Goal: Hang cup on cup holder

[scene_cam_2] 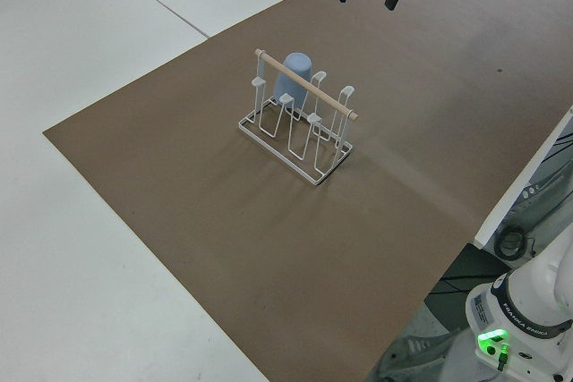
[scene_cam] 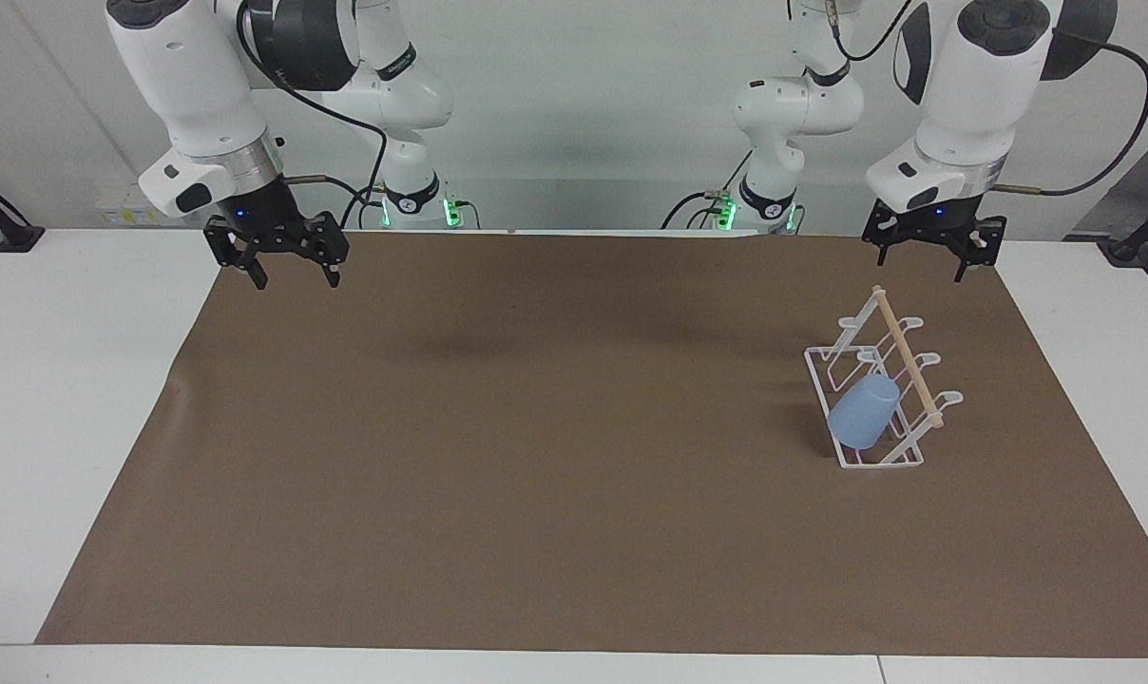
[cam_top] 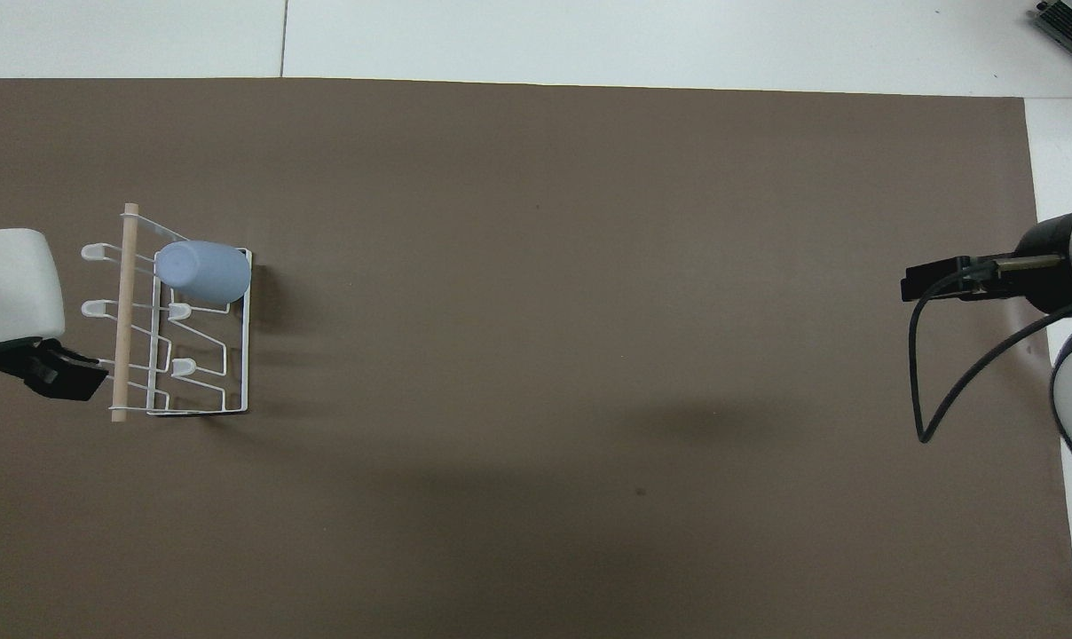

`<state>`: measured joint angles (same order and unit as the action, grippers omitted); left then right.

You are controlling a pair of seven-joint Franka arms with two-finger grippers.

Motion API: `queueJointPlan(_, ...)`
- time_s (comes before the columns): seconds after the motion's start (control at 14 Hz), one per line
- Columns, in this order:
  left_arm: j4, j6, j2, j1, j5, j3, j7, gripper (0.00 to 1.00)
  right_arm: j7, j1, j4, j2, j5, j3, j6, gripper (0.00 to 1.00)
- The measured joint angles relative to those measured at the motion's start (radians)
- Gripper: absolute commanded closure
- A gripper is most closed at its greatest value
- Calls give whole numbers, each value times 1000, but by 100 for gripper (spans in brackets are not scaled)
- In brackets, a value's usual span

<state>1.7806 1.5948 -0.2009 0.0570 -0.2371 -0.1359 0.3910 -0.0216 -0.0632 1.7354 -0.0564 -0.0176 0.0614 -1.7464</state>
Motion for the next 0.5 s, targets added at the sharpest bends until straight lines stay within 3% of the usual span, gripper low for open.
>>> queueJointPlan(0.36,0,-54,-4,1,106,4,-11,0,-2,-8,0,-3,14,-7,19,0)
queueJointPlan(0.5,0,-69,-4,8,119,26,-12,0,-3,-6,-1,-10,76,-5,20,0)
